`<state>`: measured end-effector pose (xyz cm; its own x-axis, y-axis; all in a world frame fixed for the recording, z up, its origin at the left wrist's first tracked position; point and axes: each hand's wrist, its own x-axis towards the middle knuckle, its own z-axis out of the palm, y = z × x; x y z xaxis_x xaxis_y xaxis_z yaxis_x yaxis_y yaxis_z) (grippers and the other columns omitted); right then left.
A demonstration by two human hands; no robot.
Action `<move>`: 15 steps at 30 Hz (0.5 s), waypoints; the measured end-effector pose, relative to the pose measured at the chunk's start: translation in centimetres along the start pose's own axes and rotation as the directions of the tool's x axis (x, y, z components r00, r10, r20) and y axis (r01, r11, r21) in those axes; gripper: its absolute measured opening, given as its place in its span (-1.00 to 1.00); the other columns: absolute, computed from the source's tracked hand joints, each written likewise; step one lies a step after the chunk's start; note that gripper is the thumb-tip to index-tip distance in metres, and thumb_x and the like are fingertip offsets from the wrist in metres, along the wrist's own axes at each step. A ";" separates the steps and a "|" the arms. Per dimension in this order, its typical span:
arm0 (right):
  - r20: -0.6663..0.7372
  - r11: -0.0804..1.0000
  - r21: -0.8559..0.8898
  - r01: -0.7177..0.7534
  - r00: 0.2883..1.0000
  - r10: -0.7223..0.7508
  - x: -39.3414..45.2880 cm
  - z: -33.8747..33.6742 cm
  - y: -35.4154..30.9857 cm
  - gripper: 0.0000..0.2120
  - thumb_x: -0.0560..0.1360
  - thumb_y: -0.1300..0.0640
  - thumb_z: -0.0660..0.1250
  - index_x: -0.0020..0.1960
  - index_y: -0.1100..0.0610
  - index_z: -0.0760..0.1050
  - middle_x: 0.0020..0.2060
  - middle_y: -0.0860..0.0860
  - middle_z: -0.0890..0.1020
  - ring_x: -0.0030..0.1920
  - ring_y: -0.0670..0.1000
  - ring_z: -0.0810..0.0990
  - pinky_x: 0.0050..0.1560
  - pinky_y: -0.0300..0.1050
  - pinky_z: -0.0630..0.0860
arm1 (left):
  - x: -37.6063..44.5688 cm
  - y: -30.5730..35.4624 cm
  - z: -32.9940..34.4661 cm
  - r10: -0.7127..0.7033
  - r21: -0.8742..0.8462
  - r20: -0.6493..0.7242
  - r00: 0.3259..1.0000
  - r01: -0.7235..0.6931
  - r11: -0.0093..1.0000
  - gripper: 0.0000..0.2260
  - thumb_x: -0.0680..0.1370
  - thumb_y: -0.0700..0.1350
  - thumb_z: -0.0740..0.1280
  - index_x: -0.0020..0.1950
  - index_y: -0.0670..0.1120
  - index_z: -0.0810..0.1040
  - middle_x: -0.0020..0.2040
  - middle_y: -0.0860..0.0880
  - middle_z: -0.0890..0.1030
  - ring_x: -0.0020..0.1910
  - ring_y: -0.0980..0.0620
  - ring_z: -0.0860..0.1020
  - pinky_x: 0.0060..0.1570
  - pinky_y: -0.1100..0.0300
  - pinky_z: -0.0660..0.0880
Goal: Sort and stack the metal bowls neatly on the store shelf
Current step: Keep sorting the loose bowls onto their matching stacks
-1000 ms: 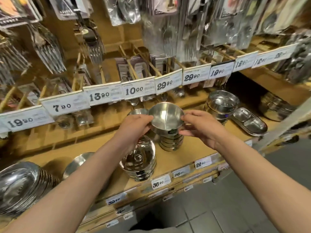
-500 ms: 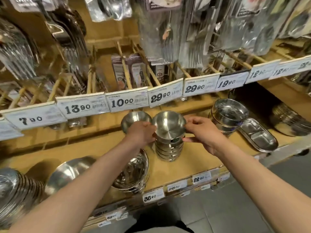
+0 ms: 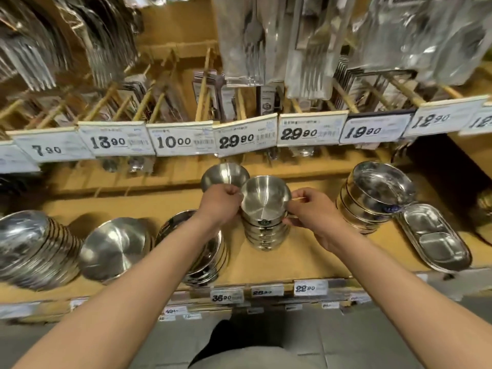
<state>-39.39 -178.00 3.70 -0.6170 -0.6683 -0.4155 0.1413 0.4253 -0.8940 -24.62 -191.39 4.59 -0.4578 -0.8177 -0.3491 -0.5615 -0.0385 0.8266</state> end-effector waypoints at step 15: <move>0.070 0.999 0.004 -0.035 0.997 0.034 1.6 -0.1 0.7 -0.73 0.54 0.08 0.45 0.20 0.08 0.51 0.13 0.04 0.57 0.11 0.00 0.62 -0.04 -0.05 0.71 | 0.3 -0.2 0.5 -0.061 -0.068 -0.010 0.998 0.061 0.996 -0.82 0.67 -0.10 0.26 -0.08 -0.03 0.61 -0.10 0.00 0.64 -0.12 0.06 0.58 -0.09 0.12 0.60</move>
<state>-40.37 -178.71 2.37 -0.5558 -0.6946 -0.4567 0.1656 0.4458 -0.8797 -24.94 -191.33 4.14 -0.4159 -0.8192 -0.3948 -0.5403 -0.1266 0.8319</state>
